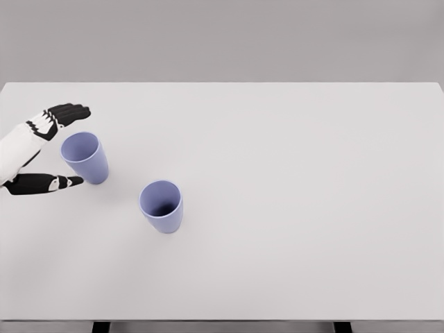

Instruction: Place the right cup on the left cup with left arm

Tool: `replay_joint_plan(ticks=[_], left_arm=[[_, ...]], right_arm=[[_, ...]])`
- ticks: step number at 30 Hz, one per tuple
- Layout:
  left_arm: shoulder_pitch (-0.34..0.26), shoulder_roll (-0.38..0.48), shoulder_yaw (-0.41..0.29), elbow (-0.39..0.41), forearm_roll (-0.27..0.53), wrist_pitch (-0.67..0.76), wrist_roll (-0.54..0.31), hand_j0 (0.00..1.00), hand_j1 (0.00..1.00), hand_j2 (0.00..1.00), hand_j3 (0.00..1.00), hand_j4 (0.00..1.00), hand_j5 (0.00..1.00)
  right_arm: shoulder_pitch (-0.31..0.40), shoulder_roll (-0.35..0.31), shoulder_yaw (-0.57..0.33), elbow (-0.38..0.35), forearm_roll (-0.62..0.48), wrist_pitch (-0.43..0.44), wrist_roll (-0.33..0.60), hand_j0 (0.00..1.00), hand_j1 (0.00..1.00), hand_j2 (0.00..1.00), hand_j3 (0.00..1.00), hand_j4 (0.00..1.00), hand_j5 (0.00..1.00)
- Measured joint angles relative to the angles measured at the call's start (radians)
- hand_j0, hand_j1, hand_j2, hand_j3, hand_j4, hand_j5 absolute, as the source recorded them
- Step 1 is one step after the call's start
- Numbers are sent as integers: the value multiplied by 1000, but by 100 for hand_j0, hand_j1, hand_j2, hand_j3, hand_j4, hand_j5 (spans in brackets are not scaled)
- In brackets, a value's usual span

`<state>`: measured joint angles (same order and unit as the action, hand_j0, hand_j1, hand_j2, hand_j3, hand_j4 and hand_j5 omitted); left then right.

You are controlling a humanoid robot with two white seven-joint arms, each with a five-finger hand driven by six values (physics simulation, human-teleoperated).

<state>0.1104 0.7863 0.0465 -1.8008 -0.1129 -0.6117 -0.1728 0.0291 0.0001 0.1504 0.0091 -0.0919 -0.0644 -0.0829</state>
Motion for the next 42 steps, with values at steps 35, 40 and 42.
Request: replay_joint_plan(ticks=[35,40,42], left_arm=[[-270,137,-377,-1,771,-1,-396,100,100,100,100,100,100],[-236,129,-420,-1,829,30,-398,100,100,100,100,100,100],[-221,112,-425,-1,836,66,-397,100,100,100,100,100,100]], right_arm=[[0,0,0,0,0,0,0,100,100,100,100,100,100],[0,0,0,0,0,0,0,100,100,100,100,100,100],[0,0,0,0,0,0,0,100,100,100,100,100,100]])
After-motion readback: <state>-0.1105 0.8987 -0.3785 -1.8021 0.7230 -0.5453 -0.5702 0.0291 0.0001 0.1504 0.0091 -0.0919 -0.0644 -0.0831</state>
